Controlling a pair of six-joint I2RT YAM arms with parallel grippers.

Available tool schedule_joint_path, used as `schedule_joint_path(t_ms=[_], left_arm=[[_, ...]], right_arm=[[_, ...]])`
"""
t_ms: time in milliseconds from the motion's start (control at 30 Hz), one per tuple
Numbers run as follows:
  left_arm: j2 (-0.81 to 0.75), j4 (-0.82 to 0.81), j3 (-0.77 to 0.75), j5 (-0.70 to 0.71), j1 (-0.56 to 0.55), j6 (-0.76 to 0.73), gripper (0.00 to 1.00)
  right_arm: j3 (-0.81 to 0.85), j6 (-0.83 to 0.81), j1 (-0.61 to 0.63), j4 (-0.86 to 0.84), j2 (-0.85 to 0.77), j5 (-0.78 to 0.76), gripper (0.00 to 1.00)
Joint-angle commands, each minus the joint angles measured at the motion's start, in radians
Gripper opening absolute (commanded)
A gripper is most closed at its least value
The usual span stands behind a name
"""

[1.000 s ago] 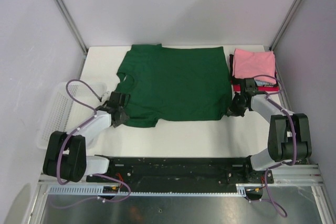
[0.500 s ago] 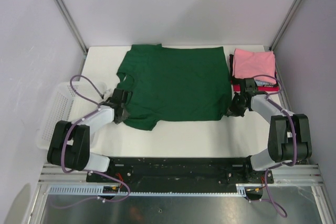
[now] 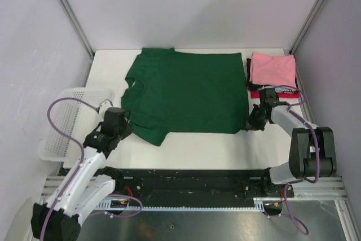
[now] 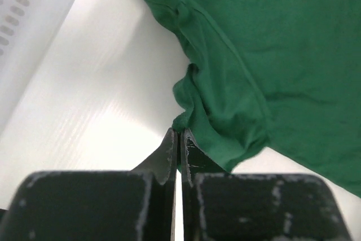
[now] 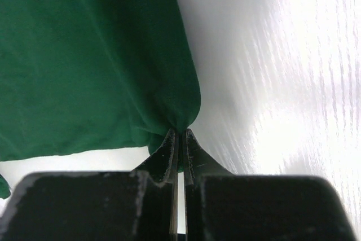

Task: Fold and stack the t-shirts
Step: Flatten out the tshirt

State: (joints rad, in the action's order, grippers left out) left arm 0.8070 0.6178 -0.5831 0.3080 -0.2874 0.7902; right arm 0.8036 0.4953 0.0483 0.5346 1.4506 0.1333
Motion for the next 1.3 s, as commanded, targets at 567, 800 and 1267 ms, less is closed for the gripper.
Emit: schedule_joint_path(t_ms=[567,800,1267], left_arm=[[-0.275,0.278,0.037,-0.183,-0.023,0.262,0.0],[-0.306,0.306,0.009,-0.136,-0.023,0.252,0.0],[-0.292,0.344,-0.081,-0.036,-0.022,0.199,0.0]], right_arm=[[-0.078,0.134,-0.108,0.252,-0.258,-0.063,0.34],[-0.082,0.176,-0.095,0.294,-0.326,-0.098,0.48],[-0.183,0.304,-0.032,0.182,-0.267,-0.201,0.4]])
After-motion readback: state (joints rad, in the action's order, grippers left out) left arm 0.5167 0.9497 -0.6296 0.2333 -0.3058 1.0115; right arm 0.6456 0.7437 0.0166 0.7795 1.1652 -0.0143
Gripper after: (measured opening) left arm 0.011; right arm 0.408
